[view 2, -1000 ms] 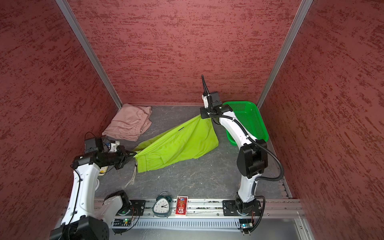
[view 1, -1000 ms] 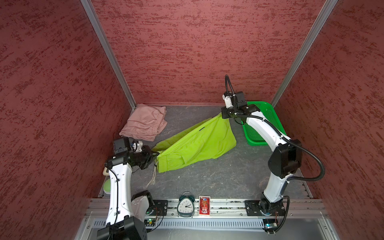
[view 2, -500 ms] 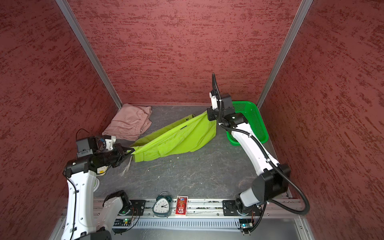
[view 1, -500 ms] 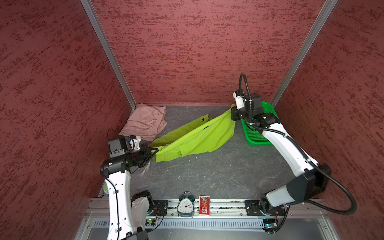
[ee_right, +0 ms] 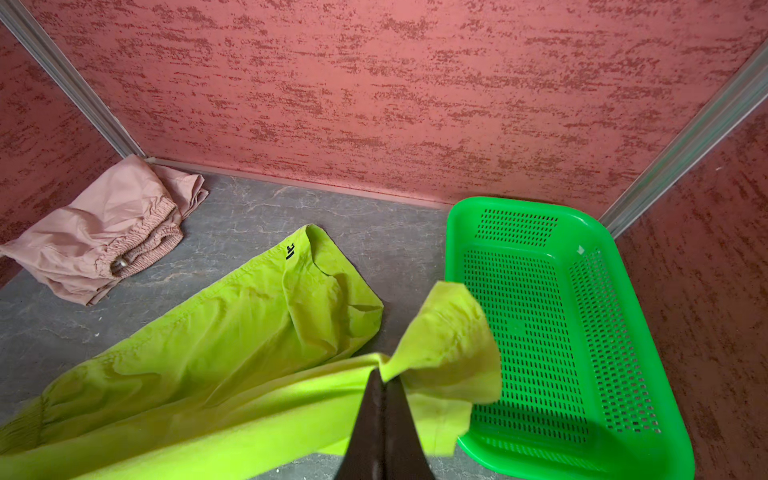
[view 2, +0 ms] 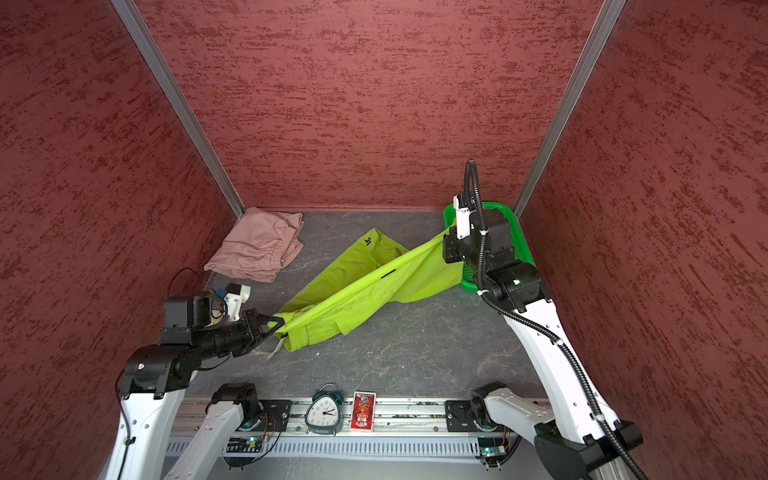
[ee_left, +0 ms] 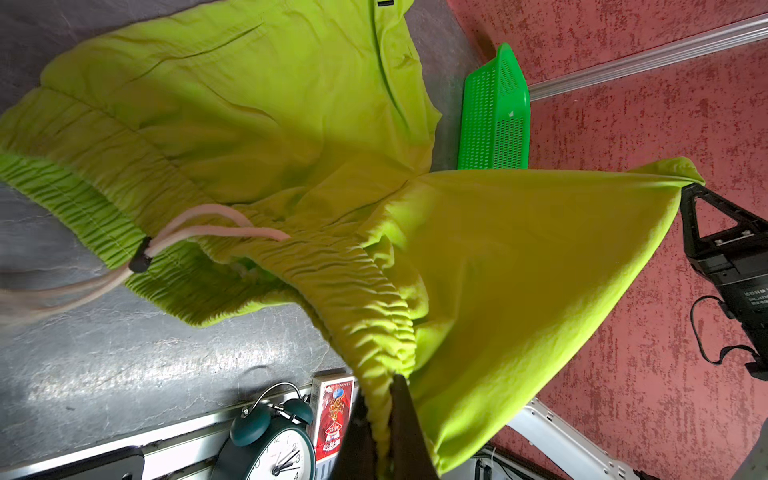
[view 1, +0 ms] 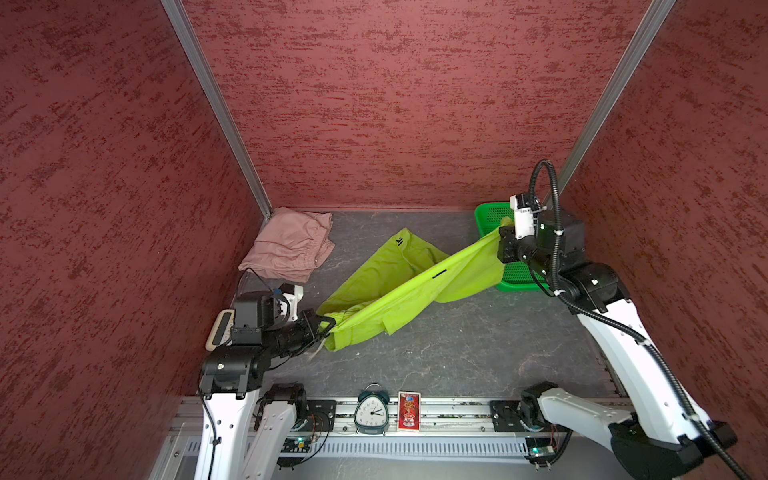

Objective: Fold and stack the shorts

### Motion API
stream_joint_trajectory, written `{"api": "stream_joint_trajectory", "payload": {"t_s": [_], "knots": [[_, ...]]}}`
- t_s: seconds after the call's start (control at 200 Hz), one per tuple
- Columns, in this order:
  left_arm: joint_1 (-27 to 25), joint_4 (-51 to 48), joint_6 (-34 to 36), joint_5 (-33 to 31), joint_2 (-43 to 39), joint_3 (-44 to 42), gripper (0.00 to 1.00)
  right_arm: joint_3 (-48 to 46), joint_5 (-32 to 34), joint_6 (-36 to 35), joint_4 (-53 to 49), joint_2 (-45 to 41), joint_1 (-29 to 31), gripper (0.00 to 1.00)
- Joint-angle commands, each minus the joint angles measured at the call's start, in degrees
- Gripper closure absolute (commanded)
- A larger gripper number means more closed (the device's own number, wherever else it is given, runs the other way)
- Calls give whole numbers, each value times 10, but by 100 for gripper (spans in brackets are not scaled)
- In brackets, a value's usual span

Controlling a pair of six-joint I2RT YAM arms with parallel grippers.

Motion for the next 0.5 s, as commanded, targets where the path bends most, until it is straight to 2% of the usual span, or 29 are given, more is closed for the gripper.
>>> {"api": "stream_joint_trajectory", "payload": {"t_s": [0.0, 0.135, 0.26, 0.331, 0.496], "knots": [[1, -29, 11, -51, 4, -19, 100, 30, 61, -8, 27, 40, -16, 100], [13, -9, 2, -51, 8, -40, 100, 71, 49, -25, 57, 122, -16, 100], [41, -9, 6, -45, 13, -52, 100, 104, 10, -47, 102, 193, -14, 100], [71, -6, 9, -30, 12, -63, 100, 122, -13, -66, 125, 237, -11, 100], [163, 10, 21, 52, 14, -110, 100, 197, -27, -100, 126, 350, -6, 100]]}}
